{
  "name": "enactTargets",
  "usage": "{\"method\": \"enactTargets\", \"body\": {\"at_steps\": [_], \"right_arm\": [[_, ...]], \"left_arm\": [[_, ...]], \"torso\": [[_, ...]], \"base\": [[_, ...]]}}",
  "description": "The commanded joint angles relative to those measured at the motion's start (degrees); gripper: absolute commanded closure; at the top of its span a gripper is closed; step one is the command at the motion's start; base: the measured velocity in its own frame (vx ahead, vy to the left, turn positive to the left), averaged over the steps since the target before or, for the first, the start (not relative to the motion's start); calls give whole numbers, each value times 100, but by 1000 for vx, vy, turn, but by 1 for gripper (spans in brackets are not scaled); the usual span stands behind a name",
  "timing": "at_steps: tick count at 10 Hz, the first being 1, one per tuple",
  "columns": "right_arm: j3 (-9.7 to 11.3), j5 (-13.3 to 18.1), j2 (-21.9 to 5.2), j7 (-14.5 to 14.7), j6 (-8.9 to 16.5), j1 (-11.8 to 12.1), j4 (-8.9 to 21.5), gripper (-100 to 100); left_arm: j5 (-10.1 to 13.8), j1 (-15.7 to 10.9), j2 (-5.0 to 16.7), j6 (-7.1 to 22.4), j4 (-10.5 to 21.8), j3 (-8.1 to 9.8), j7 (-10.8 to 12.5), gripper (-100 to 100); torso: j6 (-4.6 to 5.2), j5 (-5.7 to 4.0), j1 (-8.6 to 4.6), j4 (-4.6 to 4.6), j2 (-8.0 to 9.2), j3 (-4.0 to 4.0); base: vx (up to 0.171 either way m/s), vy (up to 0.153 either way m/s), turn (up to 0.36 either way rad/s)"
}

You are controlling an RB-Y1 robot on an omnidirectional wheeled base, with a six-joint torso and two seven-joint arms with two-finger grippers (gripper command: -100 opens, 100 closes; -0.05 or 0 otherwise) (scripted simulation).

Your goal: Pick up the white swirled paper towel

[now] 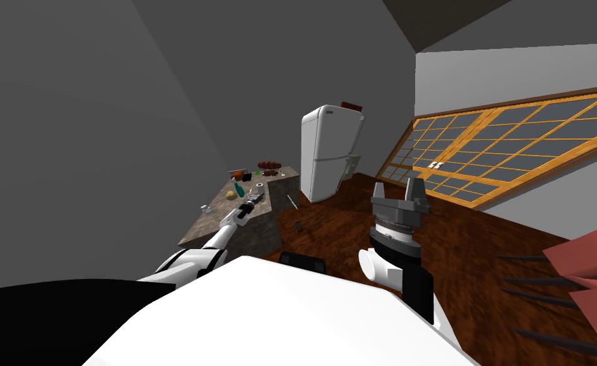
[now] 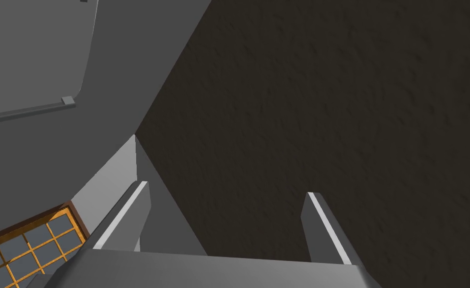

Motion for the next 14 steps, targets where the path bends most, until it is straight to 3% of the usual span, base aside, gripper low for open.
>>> {"method": "enactTargets", "body": {"at_steps": [1, 2, 4, 5, 7, 8, 10, 12, 13, 14], "right_arm": [[0, 0, 0, 0, 0, 0, 0, 0], [0, 0, 0, 0, 0, 0, 0, 0], [0, 0, 0, 0, 0, 0, 0, 0], [0, 0, 0, 0, 0, 0, 0, 0], [0, 0, 0, 0, 0, 0, 0, 0], [0, 0, 0, 0, 0, 0, 0, 0], [0, 0, 0, 0, 0, 0, 0, 0], [0, 0, 0, 0, 0, 0, 0, 0], [0, 0, 0, 0, 0, 0, 0, 0], [0, 0, 0, 0, 0, 0, 0, 0]], "left_arm": [[-48, 286, -86, 113, -286, 5, 46, 100], [-48, 424, -86, 113, -399, 5, 46, 100], [-48, 450, -86, 113, -612, 5, 46, 100], [-89, 732, -149, 249, -850, -7, 121, 100], [-89, 839, -149, 249, -1133, -7, 121, 100], [-130, 1076, -212, 385, -1289, -19, 197, 100], [-130, 1228, -212, 385, -1617, -19, 197, 100], [-171, 1617, -275, 521, -2017, -31, 273, 100], [-171, 1617, -275, 521, -2176, -31, 273, 100], [-212, 1872, -337, 657, -2371, -43, 349, 100]], "torso": [[0, 0, 0, 0, 0, 0], [-7, 7, 11, -9, -5, -7], [-9, 17, 21, -22, -12, -17], [-8, 15, 18, -19, -5, -12], [-13, 20, 28, -26, -18, -22], [-11, 19, 28, -24, -15, -20], [-18, 30, 40, -36, -24, -30], [-18, 32, 39, -38, -26, -32], [-18, 32, 43, -38, -29, -34], [-13, 29, 39, -33, -24, -29]], "base": [[60, 33, 0], [63, 24, 0], [15, 3, 7], [42, 13, 2], [37, 11, 6], [51, 25, 5], [44, 14, 5], [53, 13, 6], [23, 11, 10], [45, 20, -7]]}}
